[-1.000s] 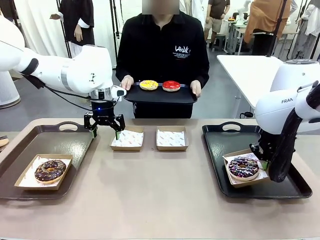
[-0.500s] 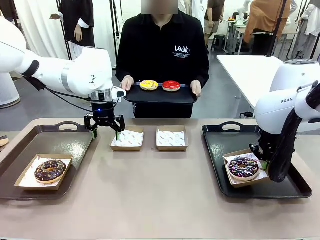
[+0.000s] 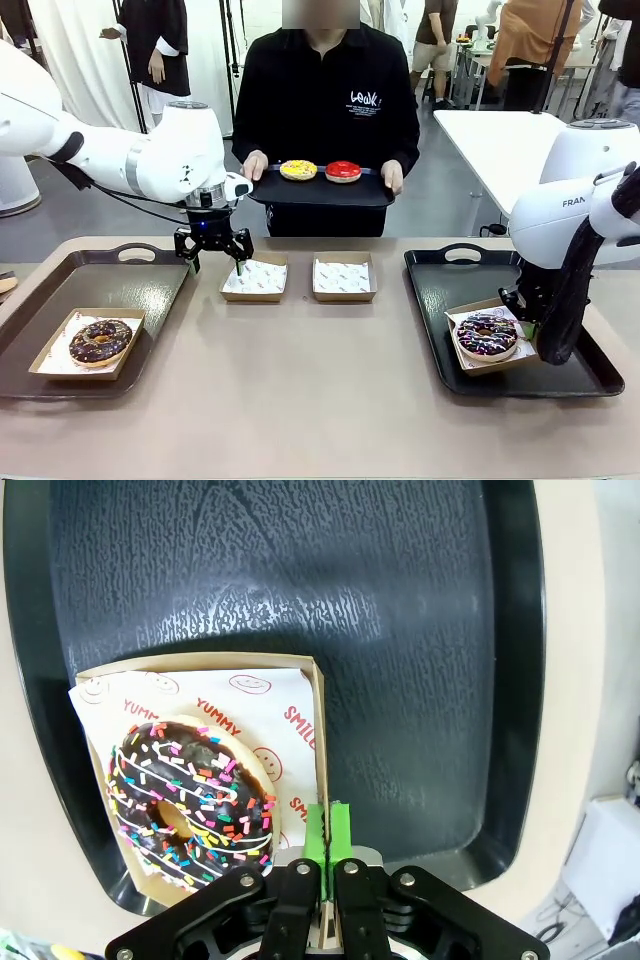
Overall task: Individually package the donuts and arrange them on the tray.
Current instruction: Place the picked Paper togo box on the Handle tray while simultaneously picking up another Paper togo box from the table with the other hand.
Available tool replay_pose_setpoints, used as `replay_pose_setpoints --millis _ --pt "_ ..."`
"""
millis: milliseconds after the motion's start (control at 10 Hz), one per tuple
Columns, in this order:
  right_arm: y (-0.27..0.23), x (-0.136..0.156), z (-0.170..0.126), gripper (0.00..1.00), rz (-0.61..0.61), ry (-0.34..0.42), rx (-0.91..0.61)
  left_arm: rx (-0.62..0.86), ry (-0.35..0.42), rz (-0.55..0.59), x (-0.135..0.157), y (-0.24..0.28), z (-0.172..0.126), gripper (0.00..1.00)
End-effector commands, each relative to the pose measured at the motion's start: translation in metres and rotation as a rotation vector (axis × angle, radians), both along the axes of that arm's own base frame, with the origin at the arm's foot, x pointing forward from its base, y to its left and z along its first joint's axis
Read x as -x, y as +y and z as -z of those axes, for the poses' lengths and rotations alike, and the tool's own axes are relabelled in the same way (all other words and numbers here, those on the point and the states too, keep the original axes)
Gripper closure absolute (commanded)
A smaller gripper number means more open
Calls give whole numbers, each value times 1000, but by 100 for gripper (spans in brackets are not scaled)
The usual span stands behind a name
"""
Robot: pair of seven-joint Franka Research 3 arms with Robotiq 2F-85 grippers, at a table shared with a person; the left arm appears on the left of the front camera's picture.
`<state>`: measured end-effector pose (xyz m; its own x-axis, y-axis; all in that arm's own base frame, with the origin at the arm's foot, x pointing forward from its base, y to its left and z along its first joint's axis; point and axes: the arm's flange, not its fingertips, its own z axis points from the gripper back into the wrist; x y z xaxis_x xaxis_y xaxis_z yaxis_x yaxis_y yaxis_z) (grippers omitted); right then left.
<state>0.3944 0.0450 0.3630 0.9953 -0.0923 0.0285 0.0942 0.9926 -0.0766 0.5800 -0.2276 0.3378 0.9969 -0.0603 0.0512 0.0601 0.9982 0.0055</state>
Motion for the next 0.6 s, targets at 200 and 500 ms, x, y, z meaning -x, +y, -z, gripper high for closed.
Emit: replay_pose_setpoints --millis 200,500 --pt "-4 9 9 98 -2 -19 16 -21 -45 -42 -7 0 16 0" --pt "-4 9 9 38 -26 -19 9 42 -80 -40 -10 1 13 60"
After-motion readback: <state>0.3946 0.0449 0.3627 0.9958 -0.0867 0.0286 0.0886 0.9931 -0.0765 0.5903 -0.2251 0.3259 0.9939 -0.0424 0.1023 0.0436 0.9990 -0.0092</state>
